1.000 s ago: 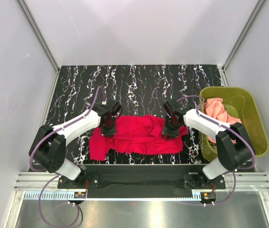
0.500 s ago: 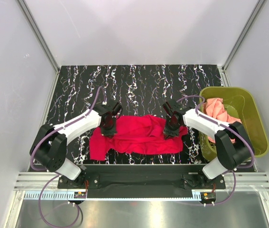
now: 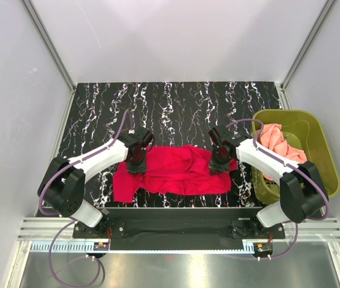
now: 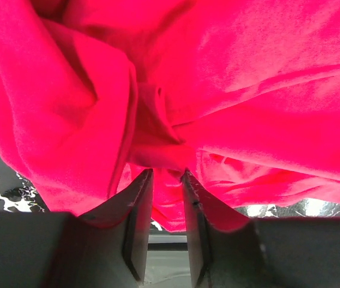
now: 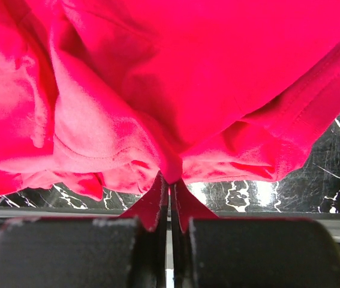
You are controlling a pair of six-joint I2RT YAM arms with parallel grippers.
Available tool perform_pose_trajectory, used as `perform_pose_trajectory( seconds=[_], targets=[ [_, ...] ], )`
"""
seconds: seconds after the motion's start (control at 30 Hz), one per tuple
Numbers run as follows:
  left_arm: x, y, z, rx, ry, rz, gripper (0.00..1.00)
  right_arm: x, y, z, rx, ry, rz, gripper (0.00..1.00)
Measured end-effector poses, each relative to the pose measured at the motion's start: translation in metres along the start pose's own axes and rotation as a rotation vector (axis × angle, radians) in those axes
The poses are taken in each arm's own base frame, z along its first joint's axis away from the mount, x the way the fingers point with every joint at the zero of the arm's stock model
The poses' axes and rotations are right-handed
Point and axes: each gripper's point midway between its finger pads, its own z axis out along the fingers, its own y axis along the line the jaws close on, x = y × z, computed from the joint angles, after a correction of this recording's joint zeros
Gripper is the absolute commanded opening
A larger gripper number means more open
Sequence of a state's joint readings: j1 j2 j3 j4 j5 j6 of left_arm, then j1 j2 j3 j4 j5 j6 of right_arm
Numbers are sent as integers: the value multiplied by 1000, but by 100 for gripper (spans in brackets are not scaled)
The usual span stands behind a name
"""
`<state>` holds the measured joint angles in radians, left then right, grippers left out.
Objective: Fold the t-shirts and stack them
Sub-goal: Flatten the tshirt out
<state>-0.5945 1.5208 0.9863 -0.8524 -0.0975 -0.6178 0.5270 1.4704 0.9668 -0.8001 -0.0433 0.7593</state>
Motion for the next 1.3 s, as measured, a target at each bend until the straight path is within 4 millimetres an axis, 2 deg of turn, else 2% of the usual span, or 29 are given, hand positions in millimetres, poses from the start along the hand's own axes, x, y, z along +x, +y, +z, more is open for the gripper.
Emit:
perform_pose_trajectory(
  seconds=[0.2, 0.47, 0.6, 0.7, 0.8, 0.9, 0.93, 1.07, 1.23, 1.3],
  targets=[
    [1, 0, 2, -6, 1, 4, 34, 0, 1, -1, -5, -1, -7, 0],
    [13, -4, 8, -13, 23, 37, 38, -1, 2, -1, -11, -1, -18, 0],
    [14, -7, 8, -8, 19, 42, 42, 0, 4, -1, -22, 3, -22, 0],
    [13, -7, 8, -8, 18, 42, 41, 0, 6, -1, -32, 7, -23, 0],
    [13, -6, 11, -17, 21, 43, 38, 0, 6, -1, -34, 7, -23, 0],
    [14, -4, 17, -39, 32, 47, 29, 1, 5, 0, -33, 9, -23, 0],
    [14, -3, 19, -47, 34, 49, 19, 1, 5, 0, -33, 9, -23, 0],
    [11, 2, 18, -76, 21, 52, 0, 1, 5, 0, -32, 10, -23, 0],
    [0, 5, 4, -105, -13, 53, 0, 1, 3, -7, -14, 14, -37, 0],
    [-7, 6, -13, -113, -41, 49, 0, -7, 6, -19, 0, -5, -54, 0]
  ],
)
